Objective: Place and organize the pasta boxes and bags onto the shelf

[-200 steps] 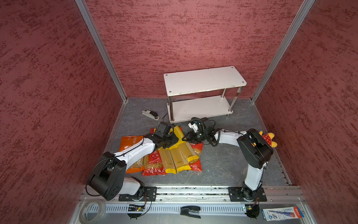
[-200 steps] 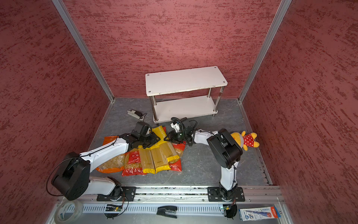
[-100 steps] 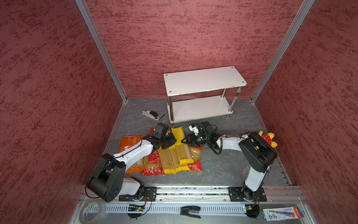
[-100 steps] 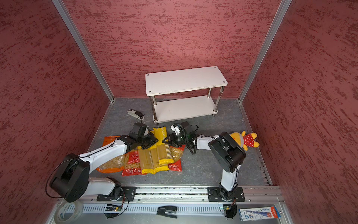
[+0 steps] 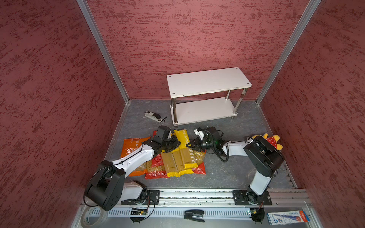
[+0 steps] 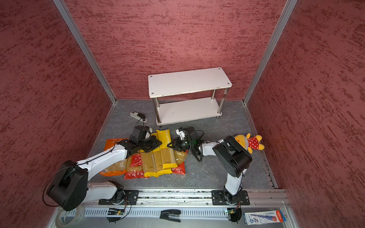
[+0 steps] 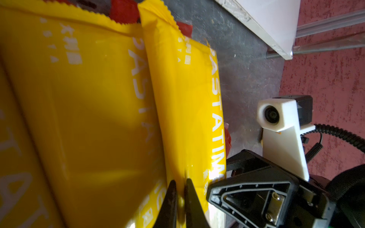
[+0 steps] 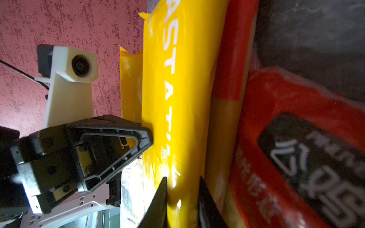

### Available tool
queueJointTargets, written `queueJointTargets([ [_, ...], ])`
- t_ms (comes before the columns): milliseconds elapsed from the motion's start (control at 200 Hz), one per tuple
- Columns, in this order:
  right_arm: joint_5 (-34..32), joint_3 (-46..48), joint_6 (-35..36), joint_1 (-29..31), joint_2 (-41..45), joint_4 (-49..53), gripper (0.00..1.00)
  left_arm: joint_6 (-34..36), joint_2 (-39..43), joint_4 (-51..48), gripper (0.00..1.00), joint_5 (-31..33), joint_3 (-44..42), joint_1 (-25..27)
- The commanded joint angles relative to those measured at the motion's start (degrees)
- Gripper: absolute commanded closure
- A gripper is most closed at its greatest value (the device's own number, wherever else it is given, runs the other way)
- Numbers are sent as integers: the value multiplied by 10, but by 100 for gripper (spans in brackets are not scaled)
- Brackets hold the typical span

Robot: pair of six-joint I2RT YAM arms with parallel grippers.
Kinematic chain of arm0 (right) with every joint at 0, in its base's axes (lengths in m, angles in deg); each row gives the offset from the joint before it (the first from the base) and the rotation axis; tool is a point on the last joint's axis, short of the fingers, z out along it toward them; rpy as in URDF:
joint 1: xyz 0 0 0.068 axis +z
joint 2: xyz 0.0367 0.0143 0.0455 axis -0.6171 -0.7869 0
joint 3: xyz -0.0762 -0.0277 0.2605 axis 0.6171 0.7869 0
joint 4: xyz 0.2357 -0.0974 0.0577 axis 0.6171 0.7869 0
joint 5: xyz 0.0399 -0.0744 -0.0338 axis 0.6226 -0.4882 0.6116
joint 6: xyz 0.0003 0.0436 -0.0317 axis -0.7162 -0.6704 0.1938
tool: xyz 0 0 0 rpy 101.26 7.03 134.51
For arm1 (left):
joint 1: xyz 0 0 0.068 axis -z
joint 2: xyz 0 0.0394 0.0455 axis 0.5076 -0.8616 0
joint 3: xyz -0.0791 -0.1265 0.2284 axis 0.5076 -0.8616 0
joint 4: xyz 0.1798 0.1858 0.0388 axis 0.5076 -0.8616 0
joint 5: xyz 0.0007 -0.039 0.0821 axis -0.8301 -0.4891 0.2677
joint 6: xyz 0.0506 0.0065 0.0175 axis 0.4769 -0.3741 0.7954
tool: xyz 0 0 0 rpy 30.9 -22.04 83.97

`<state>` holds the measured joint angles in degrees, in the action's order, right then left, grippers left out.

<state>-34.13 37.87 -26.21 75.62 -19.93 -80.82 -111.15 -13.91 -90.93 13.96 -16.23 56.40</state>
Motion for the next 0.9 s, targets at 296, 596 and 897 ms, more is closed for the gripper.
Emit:
queueJointTargets([
  [296, -90, 105, 107, 12, 161, -172, 100, 115, 109, 60, 44, -123, 32, -49],
  [596, -161, 95, 230, 12, 299, -142, 100, 86, 163, 160, 25, -93, 32, -37],
  [897, -121, -49, 285, 6, 265, -111, 100, 199, 94, 172, 23, -111, 138, -30],
])
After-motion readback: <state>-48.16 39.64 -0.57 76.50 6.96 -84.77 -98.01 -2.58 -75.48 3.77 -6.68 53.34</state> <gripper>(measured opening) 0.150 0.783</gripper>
